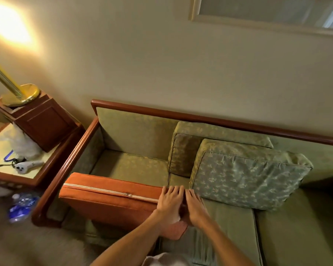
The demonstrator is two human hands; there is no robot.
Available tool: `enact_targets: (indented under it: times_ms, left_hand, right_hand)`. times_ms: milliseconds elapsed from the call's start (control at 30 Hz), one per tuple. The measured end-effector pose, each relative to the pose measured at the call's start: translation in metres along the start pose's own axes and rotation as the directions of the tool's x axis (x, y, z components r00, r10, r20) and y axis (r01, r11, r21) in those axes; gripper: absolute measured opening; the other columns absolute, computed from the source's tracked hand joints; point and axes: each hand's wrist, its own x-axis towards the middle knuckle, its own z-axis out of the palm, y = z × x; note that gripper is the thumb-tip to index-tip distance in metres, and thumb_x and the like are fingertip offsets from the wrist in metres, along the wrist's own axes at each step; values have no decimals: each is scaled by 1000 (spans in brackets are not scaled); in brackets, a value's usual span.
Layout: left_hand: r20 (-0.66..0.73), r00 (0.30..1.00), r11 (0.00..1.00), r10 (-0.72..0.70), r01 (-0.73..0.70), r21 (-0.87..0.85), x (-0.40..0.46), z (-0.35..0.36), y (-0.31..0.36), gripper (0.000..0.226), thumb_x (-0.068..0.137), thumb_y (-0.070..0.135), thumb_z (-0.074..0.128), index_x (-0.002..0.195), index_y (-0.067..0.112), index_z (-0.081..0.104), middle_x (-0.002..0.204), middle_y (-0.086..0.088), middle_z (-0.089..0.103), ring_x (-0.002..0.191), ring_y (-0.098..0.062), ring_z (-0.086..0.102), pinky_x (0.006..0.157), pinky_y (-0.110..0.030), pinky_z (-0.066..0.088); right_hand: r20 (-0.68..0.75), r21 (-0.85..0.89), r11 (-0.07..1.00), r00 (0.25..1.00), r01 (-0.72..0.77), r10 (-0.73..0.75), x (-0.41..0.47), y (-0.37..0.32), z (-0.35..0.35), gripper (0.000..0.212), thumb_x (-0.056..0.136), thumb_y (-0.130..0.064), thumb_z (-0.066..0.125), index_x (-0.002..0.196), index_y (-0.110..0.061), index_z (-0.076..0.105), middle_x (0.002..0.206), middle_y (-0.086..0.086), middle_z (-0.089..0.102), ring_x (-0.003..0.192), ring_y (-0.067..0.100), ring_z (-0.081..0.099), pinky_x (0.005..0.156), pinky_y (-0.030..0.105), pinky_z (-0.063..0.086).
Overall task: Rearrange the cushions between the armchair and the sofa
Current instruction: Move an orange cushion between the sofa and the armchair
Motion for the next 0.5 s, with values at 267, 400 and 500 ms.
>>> enact_targets:
  times_ms: [267,400,500]
  left_hand:
    - [-295,936,893,191,-290,-344,-66,-150,-93,126,55,38,90,156,34,16,149,17,40,134,-2,39,112,-21,33]
    - [-295,941,822,165,-296,-486,-89,-142,-171,129,52,46,94,156,34,19,151,12,42,138,-5,42,113,-30,38]
    - [-206,978,774,13,-140,-618,-96,-99,-225,127,46,42,101,146,53,22,136,12,55,125,-7,54,104,-34,47]
  right_hand:
    - [-276,-25,919,881,394,-385,-26,-121,-105,115,53,-65,74,147,-21,24,132,-6,38,119,17,34,103,34,31]
    - [-191,-95,898,877,431,-441,-6,-167,-72,123,59,-59,79,153,-26,6,144,-2,32,133,20,28,119,38,15]
    - [-59,-273,910,938,313,-341,20,-151,-44,130,62,-61,78,155,-21,-3,155,3,26,145,24,20,123,45,0]
